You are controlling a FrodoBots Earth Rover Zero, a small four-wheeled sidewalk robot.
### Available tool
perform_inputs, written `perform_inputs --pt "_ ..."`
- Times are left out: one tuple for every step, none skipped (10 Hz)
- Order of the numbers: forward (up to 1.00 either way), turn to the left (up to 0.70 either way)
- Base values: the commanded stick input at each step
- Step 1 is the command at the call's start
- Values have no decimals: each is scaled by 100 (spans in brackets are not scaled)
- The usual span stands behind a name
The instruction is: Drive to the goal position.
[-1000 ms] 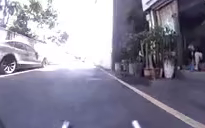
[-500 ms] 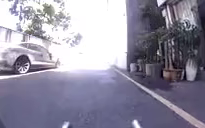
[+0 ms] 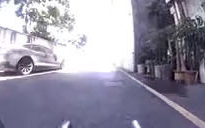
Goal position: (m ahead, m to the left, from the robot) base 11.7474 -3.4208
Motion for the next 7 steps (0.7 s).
perform_inputs --pt "45 0" --pt "45 0" --pt "45 0" --pt "45 0" --pt "45 0" --pt "45 0" --pt "45 0"
